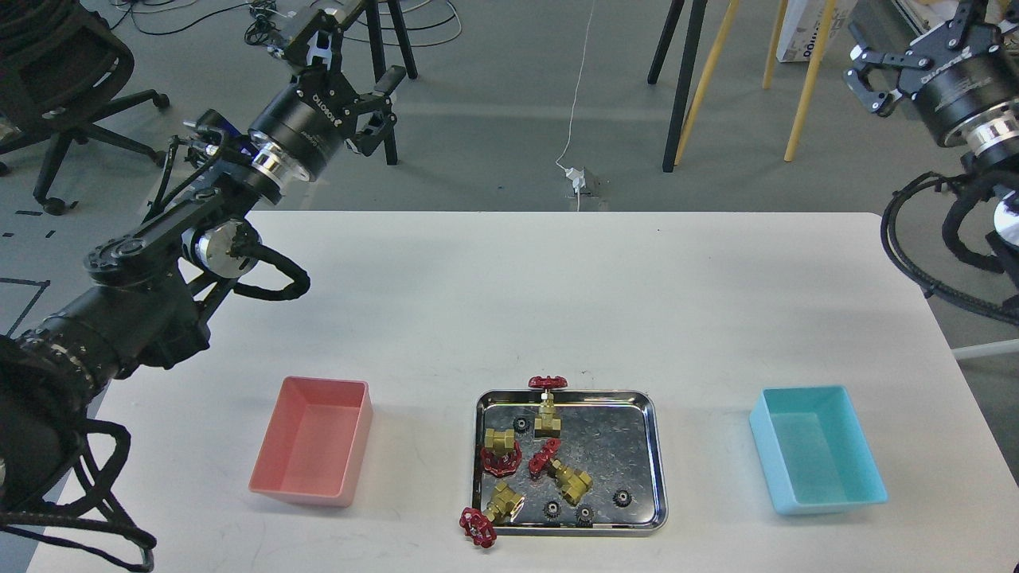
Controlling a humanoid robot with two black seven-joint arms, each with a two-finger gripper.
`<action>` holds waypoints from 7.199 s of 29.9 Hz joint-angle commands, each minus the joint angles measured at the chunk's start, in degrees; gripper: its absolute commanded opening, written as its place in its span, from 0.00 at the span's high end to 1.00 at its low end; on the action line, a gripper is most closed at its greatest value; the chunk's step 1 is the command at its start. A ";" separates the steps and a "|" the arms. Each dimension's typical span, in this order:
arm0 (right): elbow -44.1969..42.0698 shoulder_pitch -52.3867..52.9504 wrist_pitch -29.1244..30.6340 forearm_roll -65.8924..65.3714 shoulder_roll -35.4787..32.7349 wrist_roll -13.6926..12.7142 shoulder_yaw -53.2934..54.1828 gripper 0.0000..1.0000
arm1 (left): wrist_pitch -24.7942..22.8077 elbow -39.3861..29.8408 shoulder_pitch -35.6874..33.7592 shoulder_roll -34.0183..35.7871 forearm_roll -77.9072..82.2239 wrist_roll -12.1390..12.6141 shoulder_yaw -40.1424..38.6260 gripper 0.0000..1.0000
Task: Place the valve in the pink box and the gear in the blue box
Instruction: 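Move the left gripper forward over the metal tray, then lower the left gripper onto a red-handled brass valve and close it, then lift the valve and carry it over the pink box, then lower the valve into the pink box and open the left gripper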
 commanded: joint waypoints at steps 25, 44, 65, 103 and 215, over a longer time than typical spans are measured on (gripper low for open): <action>-3.02 8.17 0.00 0.62 -3.83 -1.67 -17.45 0.01 | 42.67 -38.77 -49.84 6.24 41.39 0.00 86.15 0.15; -2.59 8.17 0.00 0.71 -3.22 -1.58 -16.58 0.01 | 32.66 -44.84 -56.78 10.38 50.22 0.00 84.40 0.15; -4.69 7.11 0.00 0.71 -2.17 -1.67 -16.67 0.01 | 32.81 -42.73 -45.81 4.75 50.74 0.00 80.09 0.15; -11.02 8.43 0.00 0.62 -0.49 -5.71 -17.54 0.01 | 47.77 -25.60 -19.61 -3.60 62.43 0.00 78.95 0.17; -10.41 9.84 0.00 0.79 0.38 -5.45 -12.10 0.01 | 55.94 -38.42 -12.40 39.38 80.89 0.00 70.16 0.43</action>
